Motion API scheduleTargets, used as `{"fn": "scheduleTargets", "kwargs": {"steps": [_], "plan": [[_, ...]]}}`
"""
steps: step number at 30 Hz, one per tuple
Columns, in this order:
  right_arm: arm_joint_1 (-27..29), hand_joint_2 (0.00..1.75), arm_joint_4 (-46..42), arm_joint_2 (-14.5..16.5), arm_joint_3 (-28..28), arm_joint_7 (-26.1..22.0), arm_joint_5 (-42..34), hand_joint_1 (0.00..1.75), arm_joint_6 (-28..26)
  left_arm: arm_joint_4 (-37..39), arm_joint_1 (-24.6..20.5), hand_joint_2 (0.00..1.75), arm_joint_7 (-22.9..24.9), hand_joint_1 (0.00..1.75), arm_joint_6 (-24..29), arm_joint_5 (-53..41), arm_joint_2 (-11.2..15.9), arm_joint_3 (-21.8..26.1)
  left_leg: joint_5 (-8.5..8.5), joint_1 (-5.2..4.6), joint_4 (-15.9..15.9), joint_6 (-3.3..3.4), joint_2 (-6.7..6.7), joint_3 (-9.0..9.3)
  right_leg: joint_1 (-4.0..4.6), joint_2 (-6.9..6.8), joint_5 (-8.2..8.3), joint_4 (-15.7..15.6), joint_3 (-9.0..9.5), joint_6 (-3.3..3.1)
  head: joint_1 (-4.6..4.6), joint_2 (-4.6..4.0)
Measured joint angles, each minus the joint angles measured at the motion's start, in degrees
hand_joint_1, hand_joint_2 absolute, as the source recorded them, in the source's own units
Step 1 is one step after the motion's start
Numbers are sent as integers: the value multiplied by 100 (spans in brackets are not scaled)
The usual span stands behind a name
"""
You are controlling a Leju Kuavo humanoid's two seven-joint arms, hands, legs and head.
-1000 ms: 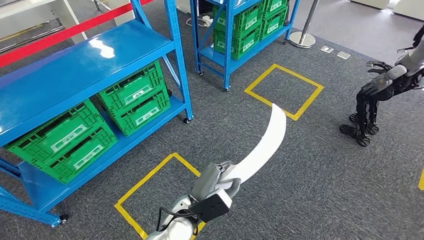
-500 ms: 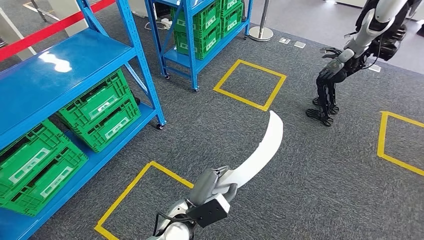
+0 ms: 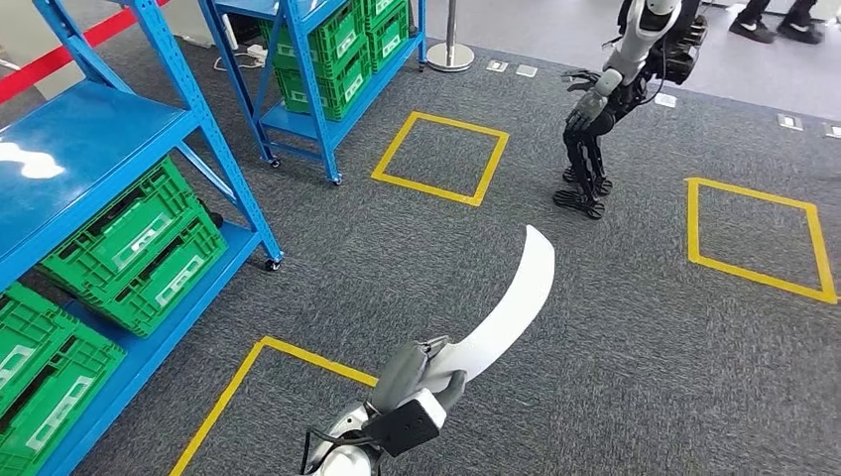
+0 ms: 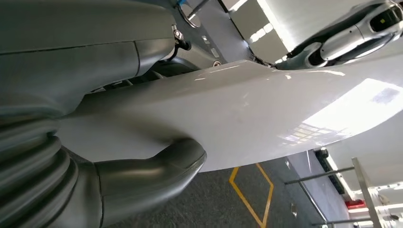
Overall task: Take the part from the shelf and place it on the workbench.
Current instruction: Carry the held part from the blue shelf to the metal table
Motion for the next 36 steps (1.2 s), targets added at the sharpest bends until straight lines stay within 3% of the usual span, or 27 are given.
{"fn": "scheduleTargets", "kwargs": {"steps": [2,4,6,7,8,9,10,12,13,15,17,19,21,22,24,26,28,29,30,32,34,36], "plan": [[13,0,-1,-11,-29,39,-12,0,-42,0,-13,175,-73,175,-19,103,-10,15,-168,15,215,-61,-217,-69,-41,124,38,-50,17,-65,-14,0],[6,0,-2,-17,-68,97,-25,0,-58,20,-17,175,-58,175,14,144,-11,38,-526,36,873,-100,-531,-366,-62,253,62,-70,16,-109,-34,0],[11,0,-2,-22,-80,131,13,0,-63,67,-8,175,38,175,105,136,-11,63,-746,45,1522,-117,-628,-686,-61,410,69,-68,4,-117,-41,0],[19,0,-2,-26,-80,132,33,0,-64,92,-5,175,85,175,131,146,-14,78,-694,50,1589,-121,-640,-731,-63,495,73,-64,1,-111,-41,0],[26,0,-2,-28,-81,132,36,0,-59,111,-1,175,118,175,117,176,-17,92,-532,60,1421,-120,-658,-663,-67,584,79,-57,1,-101,-42,0],[29,0,-2,-30,-83,127,25,0,-46,125,0,175,143,175,76,212,-21,105,-306,78,1059,-118,-736,-501,-72,670,85,-46,-2,-84,-43,0],[26,0,-2,-31,-86,111,6,0,-17,142,2,175,165,175,25,251,-25,119,-125,101,653,-112,-910,-327,-72,749,89,-26,-14,-61,-43,0],[10,0,-2,-31,-90,51,-19,0,72,181,12,175,200,175,-59,293,-28,143,49,129,125,-86,-1193,-121,-73,892,105,2,-68,14,-39,0],[5,0,-2,-30,-91,18,-16,0,118,206,16,175,210,175,-81,302,-31,155,42,118,62,-58,-1245,-112,-82,955,122,2,-100,61,-36,0],[14,0,-1,-29,-91,-14,-5,0,179,248,15,175,208,175,-100,268,-45,181,78,99,38,30,-1102,-106,-116,1023,161,-10,-150,144,-32,0],[22,0,0,-28,-91,-14,-1,0,218,280,13,175,201,175,-79,176,-62,208,124,104,-7,116,-934,-83,-102,780,36,210,-274,180,-7,0],[7,0,0,-28,-91,-56,12,0,273,313,13,175,231,175,-50,42,-66,229,136,89,-25,158,-746,-87,-72,434,-322,874,-593,194,21,0],[-5,0,0,-28,-91,-149,34,0,332,345,10,175,302,175,-33,-106,-66,239,128,67,-21,170,-547,-96,-74,319,-572,1512,-889,209,27,0],[-4,0,0,-28,-91,-193,53,0,355,356,8,175,339,175,-29,-166,-66,239,122,62,-19,171,-453,-96,-74,296,-551,1567,-898,210,27,0],[-2,0,0,-30,-84,-237,123,0,379,365,4,175,383,175,-26,-235,-67,239,101,60,-9,156,-288,-86,-73,193,-264,1019,-563,199,29,0],[-18,0,0,-30,-69,-248,205,0,408,364,4,175,403,175,-26,-272,-67,241,60,33,13,109,-164,-79,-45,-40,-33,286,-144,149,28,0],[-29,0,0,-30,-59,-253,247,0,433,364,5,175,406,175,-27,-294,-67,244,28,5,16,45,-74,-59,-11,-129,-1,38,-22,77,19,0],[-24,0,0,-30,-57,-254,255,0,440,364,5,175,406,175,-32,-305,-68,245,20,1,6,13,-26,-37,-6,-69,8,32,-32,42,13,0],[-16,0,0,-30,-55,-251,254,0,441,363,4,175,406,175,-38,-321,-70,245,8,9,1,-22,-9,-19,-17,-10,16,21,-33,7,11,0],[-11,0,-1,-32,-51,-245,254,0,433,366,4,175,401,175,-53,-370,-68,245,-147,27,189,-83,-194,-72,-48,105,44,-12,-24,-64,-1,0],[-25,0,-2,-33,-38,-234,258,0,423,384,7,175,386,175,-52,-421,-58,245,-511,41,834,-112,-505,-352,-60,226,59,-25,-25,-112,-22,0],[-30,0,-1,-33,-23,-206,272,0,399,413,9,175,370,175,-35,-443,-51,248,-766,43,1515,-116,-627,-686,-53,372,62,-22,-33,-126,-32,0]]}}
